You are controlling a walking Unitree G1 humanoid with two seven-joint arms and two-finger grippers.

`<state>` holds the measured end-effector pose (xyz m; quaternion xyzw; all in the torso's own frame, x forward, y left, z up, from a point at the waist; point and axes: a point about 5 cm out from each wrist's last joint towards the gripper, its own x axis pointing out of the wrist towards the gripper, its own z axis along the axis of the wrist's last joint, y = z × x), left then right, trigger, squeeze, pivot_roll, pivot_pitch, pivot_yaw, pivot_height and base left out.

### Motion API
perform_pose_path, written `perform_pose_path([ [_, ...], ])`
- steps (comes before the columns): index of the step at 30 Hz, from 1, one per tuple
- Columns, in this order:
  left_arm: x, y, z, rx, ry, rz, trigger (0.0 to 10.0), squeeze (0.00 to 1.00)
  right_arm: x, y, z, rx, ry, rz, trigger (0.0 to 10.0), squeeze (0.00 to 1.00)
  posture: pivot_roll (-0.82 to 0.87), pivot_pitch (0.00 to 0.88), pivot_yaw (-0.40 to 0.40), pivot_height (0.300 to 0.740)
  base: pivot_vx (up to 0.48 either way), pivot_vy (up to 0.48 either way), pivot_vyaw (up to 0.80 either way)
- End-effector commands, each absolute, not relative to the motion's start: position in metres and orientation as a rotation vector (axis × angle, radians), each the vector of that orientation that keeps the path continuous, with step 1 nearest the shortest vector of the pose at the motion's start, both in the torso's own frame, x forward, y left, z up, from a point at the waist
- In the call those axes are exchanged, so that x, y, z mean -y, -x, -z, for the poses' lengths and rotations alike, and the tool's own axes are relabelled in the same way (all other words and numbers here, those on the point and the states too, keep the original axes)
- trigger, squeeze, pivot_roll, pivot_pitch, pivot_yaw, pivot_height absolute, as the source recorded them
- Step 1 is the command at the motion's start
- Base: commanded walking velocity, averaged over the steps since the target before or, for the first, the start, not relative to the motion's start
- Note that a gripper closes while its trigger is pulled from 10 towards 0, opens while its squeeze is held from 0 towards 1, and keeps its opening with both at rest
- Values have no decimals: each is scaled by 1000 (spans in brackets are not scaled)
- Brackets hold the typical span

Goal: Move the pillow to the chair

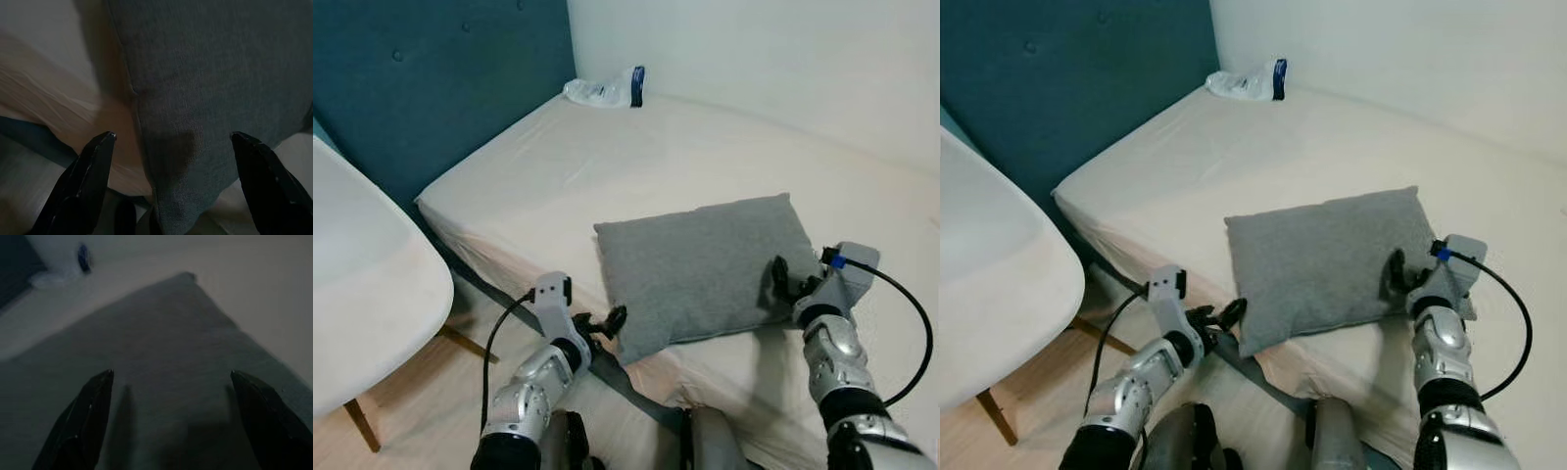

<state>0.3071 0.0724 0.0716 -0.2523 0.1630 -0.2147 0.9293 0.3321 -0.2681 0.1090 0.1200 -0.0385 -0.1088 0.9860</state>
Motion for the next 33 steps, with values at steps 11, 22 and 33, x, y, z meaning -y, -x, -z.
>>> perform_pose_path([
  [11, -43, -318, -68, -373, 460, 562, 10000, 0, 260, -307, -113, 173, -299, 216, 10000, 0, -66, 304, 91, 626, 0, 0, 0],
  [22, -46, -335, -74, -348, 485, 499, 10000, 1000, 244, -305, -130, 201, -314, 144, 10000, 0, -78, 307, 88, 626, 0, 0, 0],
  [33, -5, -307, -60, -542, 883, 758, 10000, 0, 233, -305, -144, 217, -322, 99, 10000, 0, -92, 306, 89, 626, 0, 0, 0],
])
